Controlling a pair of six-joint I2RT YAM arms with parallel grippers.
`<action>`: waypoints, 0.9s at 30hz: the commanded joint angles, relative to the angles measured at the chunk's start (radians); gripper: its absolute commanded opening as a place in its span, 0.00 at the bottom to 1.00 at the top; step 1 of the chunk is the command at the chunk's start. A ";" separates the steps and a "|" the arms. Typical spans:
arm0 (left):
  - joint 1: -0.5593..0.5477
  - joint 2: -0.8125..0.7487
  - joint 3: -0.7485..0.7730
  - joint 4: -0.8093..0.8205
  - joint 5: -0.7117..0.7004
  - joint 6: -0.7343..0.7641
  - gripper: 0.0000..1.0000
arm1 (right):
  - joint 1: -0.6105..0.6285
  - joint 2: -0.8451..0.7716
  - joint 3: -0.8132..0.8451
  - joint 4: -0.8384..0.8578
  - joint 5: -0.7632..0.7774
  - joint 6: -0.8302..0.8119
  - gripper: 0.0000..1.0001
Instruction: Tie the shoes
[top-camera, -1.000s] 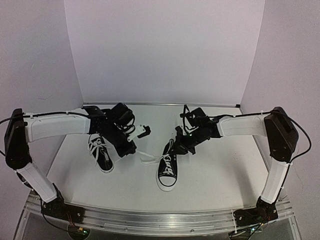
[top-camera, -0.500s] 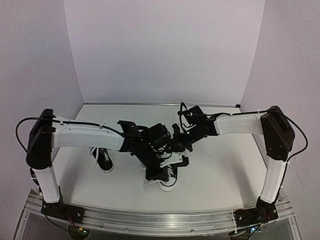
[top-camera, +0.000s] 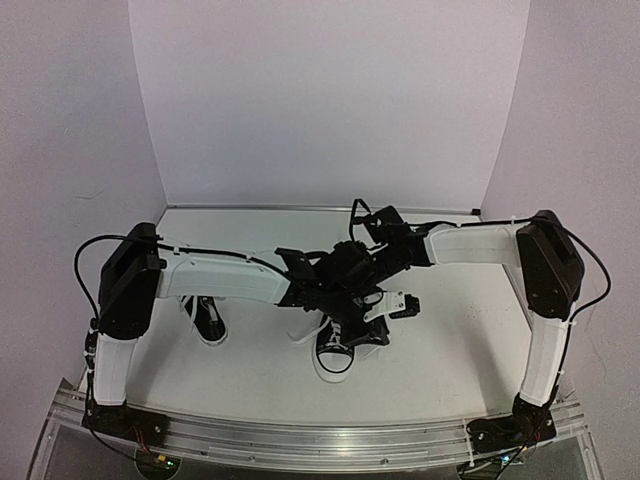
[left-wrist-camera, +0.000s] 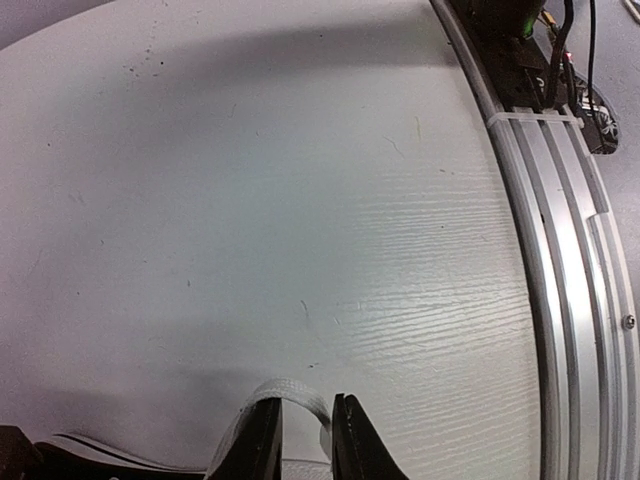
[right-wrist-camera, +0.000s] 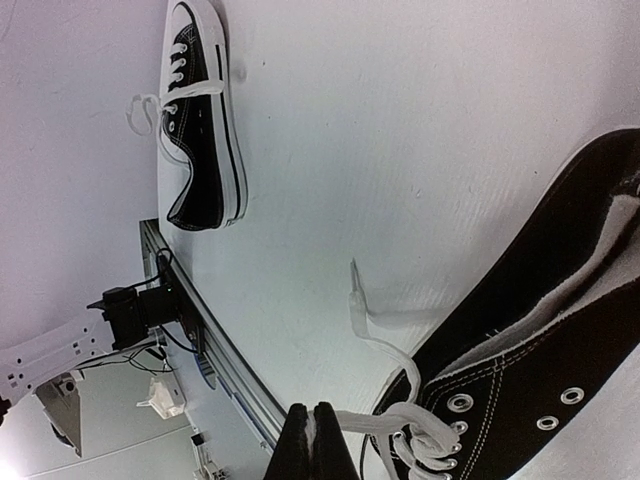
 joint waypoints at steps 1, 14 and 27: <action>0.006 0.013 0.053 0.069 -0.008 -0.012 0.34 | -0.011 -0.003 0.016 -0.004 -0.036 -0.023 0.00; 0.051 -0.339 -0.252 0.079 -0.080 -0.176 0.50 | 0.008 0.033 0.065 -0.007 -0.035 -0.009 0.10; 0.234 -0.768 -0.690 0.203 -0.268 -0.561 0.76 | 0.102 0.151 0.161 -0.029 -0.021 0.029 0.37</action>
